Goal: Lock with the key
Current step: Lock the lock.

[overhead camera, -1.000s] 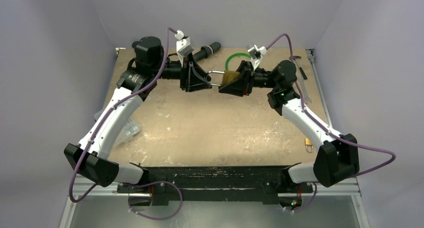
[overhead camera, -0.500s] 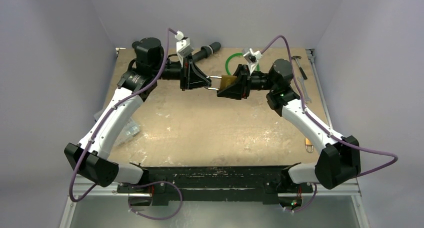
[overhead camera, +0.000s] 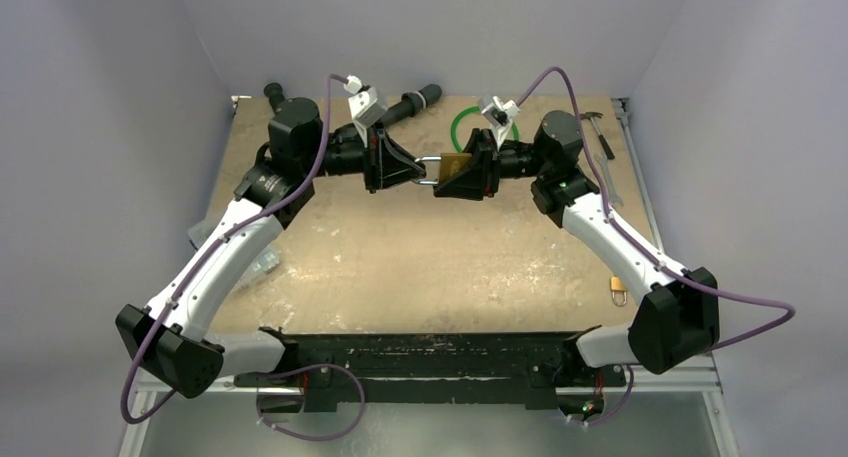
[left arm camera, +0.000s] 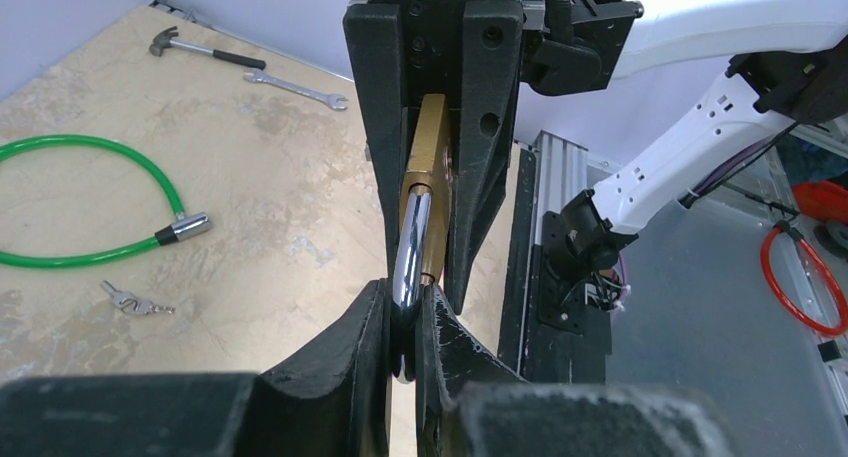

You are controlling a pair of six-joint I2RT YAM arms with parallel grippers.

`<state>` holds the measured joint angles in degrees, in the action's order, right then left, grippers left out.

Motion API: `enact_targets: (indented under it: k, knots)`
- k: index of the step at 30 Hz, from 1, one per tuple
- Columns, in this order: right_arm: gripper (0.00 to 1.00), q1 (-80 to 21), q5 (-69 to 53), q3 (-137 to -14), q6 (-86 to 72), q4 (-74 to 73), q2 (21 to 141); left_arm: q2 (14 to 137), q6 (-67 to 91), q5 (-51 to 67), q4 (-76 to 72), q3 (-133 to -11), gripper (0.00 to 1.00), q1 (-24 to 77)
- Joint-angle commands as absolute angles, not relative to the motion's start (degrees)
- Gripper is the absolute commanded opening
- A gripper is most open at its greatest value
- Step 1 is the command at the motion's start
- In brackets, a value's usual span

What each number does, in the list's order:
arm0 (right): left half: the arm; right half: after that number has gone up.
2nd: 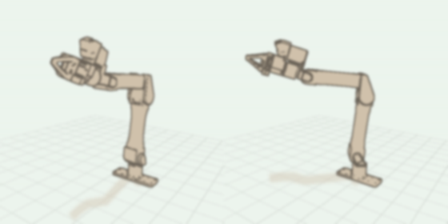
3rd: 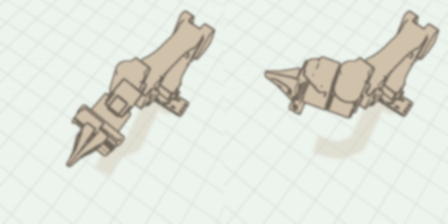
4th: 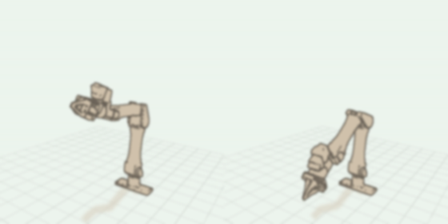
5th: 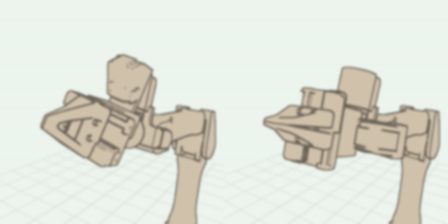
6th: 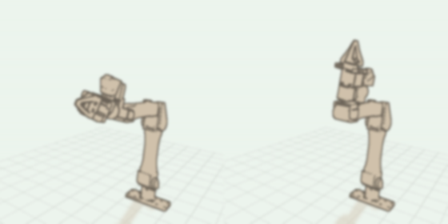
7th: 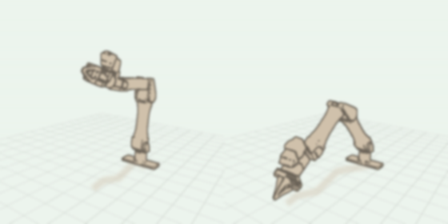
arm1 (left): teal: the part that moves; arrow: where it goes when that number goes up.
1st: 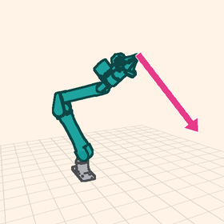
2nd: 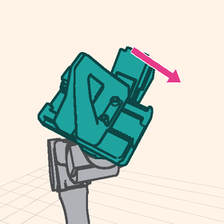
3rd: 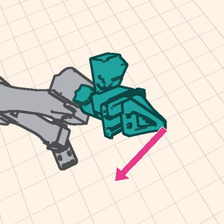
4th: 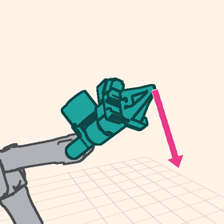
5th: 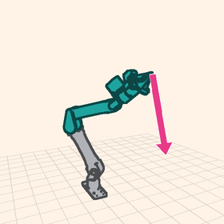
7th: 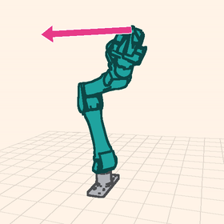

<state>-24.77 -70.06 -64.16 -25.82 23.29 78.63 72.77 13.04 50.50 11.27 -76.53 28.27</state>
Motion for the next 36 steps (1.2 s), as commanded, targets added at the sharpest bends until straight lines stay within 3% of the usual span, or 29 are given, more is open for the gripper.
enact_targets:
  k: [1,21,27,36]
  knots:
    - [0.00,-33.7,-65.7,-70.5,-24.6,27.4,79.4,76.2,15.8,53.2,3.8,-73.8,0.00,36.3]
    - [0.00,-38.5,-66.8,-75.9,-25.4,30.0,82.6,79.1,20.7,58.7,-6.0,-67.9,0.00,38.8]
    - [0.00,-38.7,-67.8,-76.0,-25.7,30.1,82.4,79.3,16.8,58.0,-2.6,-69.1,0.00,38.7]
    - [0.00,-33.3,-65.7,-69.5,-22.6,25.2,78.2,78.1,18.7,57.2,-1.9,-71.1,0.00,28.4]
